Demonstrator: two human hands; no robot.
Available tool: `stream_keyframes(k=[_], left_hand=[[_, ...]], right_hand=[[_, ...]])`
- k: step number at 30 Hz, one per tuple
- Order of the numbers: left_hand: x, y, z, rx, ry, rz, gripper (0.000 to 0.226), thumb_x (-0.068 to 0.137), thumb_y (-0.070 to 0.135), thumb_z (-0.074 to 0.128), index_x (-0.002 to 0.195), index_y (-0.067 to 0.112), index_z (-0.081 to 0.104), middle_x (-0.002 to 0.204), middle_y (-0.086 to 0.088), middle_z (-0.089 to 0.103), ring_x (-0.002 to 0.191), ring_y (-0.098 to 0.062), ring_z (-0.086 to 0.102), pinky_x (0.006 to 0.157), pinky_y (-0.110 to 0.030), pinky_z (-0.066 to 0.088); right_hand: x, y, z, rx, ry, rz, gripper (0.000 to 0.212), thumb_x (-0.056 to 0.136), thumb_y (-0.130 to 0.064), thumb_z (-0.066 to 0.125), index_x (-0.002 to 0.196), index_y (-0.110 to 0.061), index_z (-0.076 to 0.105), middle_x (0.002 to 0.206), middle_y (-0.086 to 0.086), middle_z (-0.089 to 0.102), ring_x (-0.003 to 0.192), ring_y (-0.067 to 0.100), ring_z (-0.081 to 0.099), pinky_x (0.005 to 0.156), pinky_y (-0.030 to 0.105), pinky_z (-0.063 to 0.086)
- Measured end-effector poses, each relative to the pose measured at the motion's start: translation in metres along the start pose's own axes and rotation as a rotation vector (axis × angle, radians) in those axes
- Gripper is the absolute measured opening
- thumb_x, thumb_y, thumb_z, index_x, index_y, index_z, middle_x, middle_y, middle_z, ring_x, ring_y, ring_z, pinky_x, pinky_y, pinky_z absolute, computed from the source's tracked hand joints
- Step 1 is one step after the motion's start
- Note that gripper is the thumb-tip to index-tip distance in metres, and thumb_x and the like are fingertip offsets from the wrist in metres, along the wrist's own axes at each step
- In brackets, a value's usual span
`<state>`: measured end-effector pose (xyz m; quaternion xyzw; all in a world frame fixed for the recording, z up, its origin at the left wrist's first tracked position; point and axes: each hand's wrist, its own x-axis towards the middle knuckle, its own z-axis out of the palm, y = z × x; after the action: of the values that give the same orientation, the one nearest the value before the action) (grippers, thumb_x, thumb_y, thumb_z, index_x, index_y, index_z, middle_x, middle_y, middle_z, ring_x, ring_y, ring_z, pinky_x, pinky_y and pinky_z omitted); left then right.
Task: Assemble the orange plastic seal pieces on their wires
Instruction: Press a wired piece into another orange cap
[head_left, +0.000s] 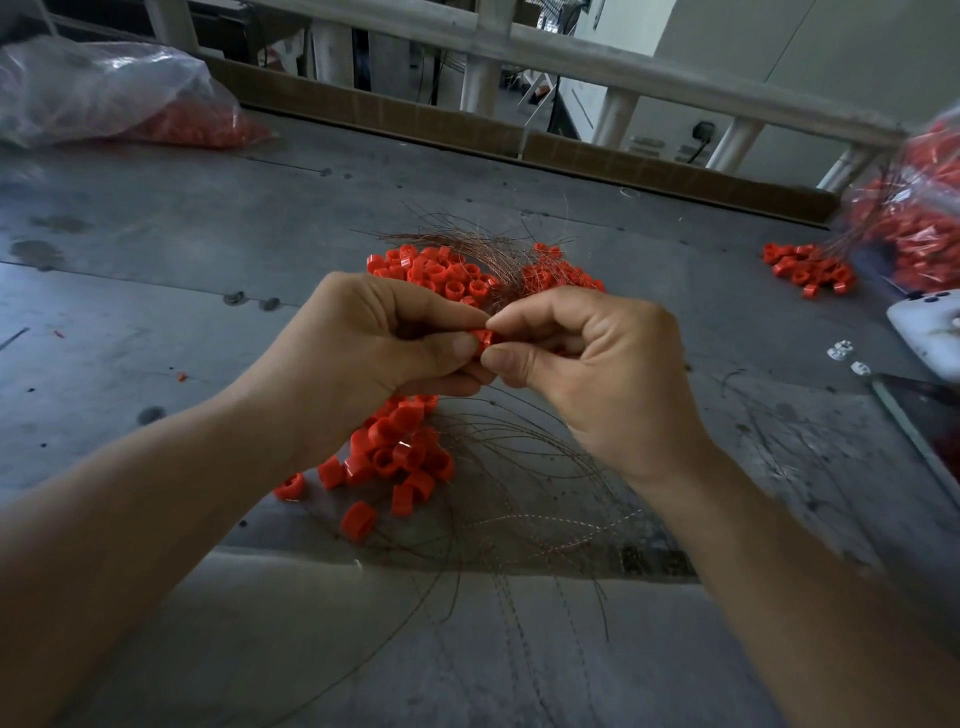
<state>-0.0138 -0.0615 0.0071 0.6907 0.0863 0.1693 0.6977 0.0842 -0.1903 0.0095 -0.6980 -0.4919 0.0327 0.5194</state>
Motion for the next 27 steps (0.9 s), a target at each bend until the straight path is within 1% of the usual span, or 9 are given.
stream_keyframes(k=[3, 6, 10, 13, 18, 21, 25, 27], left_hand=[[0.0000, -0.0001, -0.0005, -0.007, -0.008, -0.016, 0.022, 0.059, 0.011, 0.062, 0.078, 0.016, 0.073, 0.072, -0.007, 0.073, 0.067, -0.014, 0.070, 0.059, -0.015, 0.053], [0.0000, -0.0003, -0.0005, 0.006, -0.021, -0.009, 0.022, 0.060, 0.011, 0.062, 0.079, 0.016, 0.073, 0.073, -0.007, 0.073, 0.067, -0.014, 0.070, 0.059, -0.015, 0.053], [0.0008, -0.0003, -0.0001, 0.036, -0.003, 0.017, 0.021, 0.060, 0.010, 0.062, 0.077, 0.014, 0.073, 0.072, -0.007, 0.073, 0.066, -0.014, 0.070, 0.058, -0.014, 0.053], [0.0004, 0.0002, -0.0008, 0.051, -0.032, 0.013, 0.023, 0.061, 0.012, 0.062, 0.080, 0.018, 0.073, 0.074, -0.006, 0.073, 0.068, -0.014, 0.070, 0.060, -0.015, 0.053], [-0.0010, 0.0005, 0.0004, -0.018, -0.021, 0.002, 0.025, 0.059, 0.013, 0.063, 0.081, 0.017, 0.072, 0.074, -0.007, 0.073, 0.069, -0.015, 0.070, 0.060, -0.017, 0.054], [-0.0017, 0.0006, 0.0021, -0.048, -0.015, -0.004, 0.025, 0.058, 0.012, 0.062, 0.080, 0.017, 0.072, 0.070, -0.006, 0.072, 0.066, -0.013, 0.070, 0.058, -0.016, 0.053], [-0.0021, 0.0021, 0.0017, -0.099, -0.025, -0.023, 0.025, 0.059, 0.011, 0.060, 0.081, 0.015, 0.072, 0.069, -0.007, 0.072, 0.064, -0.012, 0.070, 0.057, -0.016, 0.053], [-0.0021, 0.0029, 0.0005, -0.112, -0.042, -0.025, 0.025, 0.059, 0.013, 0.061, 0.080, 0.016, 0.074, 0.070, -0.007, 0.072, 0.065, -0.013, 0.070, 0.058, -0.016, 0.053]], right_hand=[[-0.0002, 0.0007, -0.0003, -0.014, 0.000, -0.004, 0.015, 0.069, -0.008, 0.074, 0.083, -0.010, 0.069, 0.074, -0.010, 0.066, 0.064, 0.001, 0.064, 0.062, 0.013, 0.051], [0.0005, 0.0011, -0.0018, -0.006, -0.008, -0.007, 0.015, 0.069, -0.008, 0.074, 0.083, -0.010, 0.070, 0.076, -0.010, 0.066, 0.067, 0.001, 0.065, 0.064, 0.014, 0.052], [0.0009, 0.0018, -0.0024, -0.042, -0.010, -0.042, 0.022, 0.069, -0.007, 0.074, 0.090, -0.012, 0.069, 0.077, -0.016, 0.063, 0.072, -0.001, 0.064, 0.067, 0.012, 0.051], [0.0002, 0.0019, -0.0026, -0.081, -0.015, -0.090, 0.021, 0.069, -0.006, 0.073, 0.090, -0.006, 0.070, 0.078, -0.014, 0.062, 0.076, -0.001, 0.063, 0.068, 0.011, 0.050], [-0.0002, 0.0014, -0.0031, 0.015, 0.007, -0.048, 0.018, 0.068, -0.006, 0.074, 0.085, -0.013, 0.069, 0.075, -0.015, 0.063, 0.067, -0.002, 0.063, 0.063, 0.012, 0.051], [-0.0002, 0.0003, -0.0016, 0.029, 0.021, -0.054, 0.020, 0.068, -0.007, 0.075, 0.083, -0.018, 0.067, 0.073, -0.015, 0.063, 0.063, -0.001, 0.063, 0.060, 0.013, 0.050], [0.0002, -0.0011, -0.0010, 0.055, 0.027, -0.054, 0.020, 0.066, -0.011, 0.075, 0.084, -0.017, 0.068, 0.073, -0.014, 0.064, 0.064, -0.002, 0.063, 0.061, 0.013, 0.051], [0.0013, -0.0014, -0.0014, 0.088, 0.029, -0.066, 0.021, 0.066, -0.016, 0.073, 0.086, -0.017, 0.067, 0.074, -0.013, 0.064, 0.065, 0.000, 0.064, 0.061, 0.015, 0.051]])
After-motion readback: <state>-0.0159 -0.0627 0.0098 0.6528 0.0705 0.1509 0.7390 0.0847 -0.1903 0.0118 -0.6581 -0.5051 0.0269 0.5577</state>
